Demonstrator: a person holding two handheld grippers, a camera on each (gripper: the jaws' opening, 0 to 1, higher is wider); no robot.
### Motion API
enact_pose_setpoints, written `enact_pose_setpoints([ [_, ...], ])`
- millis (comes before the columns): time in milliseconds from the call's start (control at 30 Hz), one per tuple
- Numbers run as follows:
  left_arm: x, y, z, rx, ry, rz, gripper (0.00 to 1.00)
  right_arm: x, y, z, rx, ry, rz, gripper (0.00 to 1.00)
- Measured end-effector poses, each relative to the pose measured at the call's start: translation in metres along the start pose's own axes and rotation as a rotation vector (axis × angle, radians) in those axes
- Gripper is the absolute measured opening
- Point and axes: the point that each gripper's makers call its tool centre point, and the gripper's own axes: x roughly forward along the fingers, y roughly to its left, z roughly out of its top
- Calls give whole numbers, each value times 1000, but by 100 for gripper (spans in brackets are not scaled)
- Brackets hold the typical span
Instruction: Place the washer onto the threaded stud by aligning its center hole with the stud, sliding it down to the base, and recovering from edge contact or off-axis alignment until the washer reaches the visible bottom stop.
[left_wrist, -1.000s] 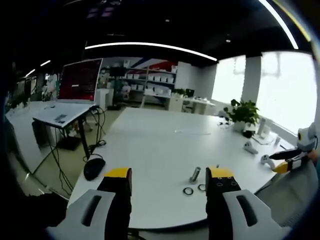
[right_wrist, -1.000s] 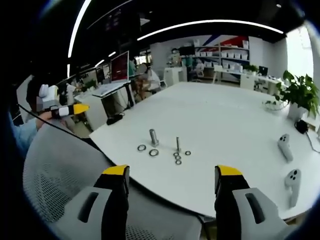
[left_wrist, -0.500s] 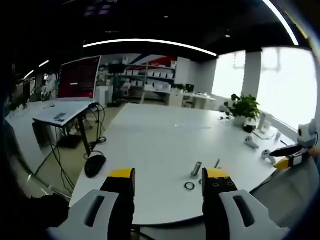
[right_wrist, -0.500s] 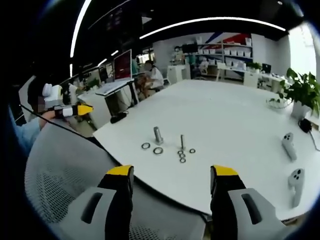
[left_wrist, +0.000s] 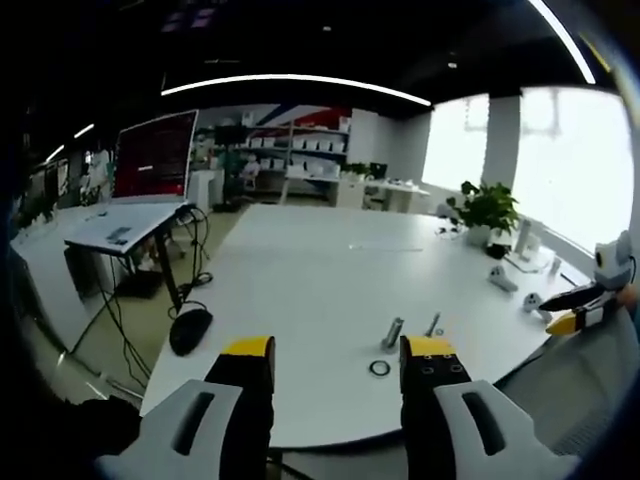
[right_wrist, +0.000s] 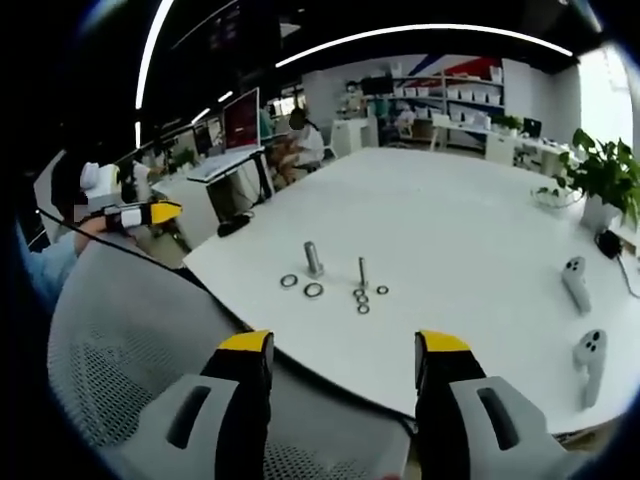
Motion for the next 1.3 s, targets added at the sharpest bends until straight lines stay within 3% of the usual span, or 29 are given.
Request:
enact_pose_setpoints([
  [167, 0, -1, 1, 10, -5, -5, 46, 0, -2, -2, 27, 5, -10, 60],
  [467, 1, -7, -9, -1, 55, -41, 32, 1, 2, -6, 30, 31, 8, 59],
  [733, 1, -7, -13, -2, 84, -38, 34, 2, 9, -9, 7, 64, 46, 57],
  [1033, 4, -14, -39, 49, 242, -80, 32, 4, 18, -18, -40, 133, 108, 58],
  [1100, 1, -17, -51, 36, 316, -102, 32, 5, 23, -19, -60, 148, 143, 57],
  [1300, 2, -17, -55, 89, 344, -114, 32, 5, 29, -21, -97, 180, 225, 53],
])
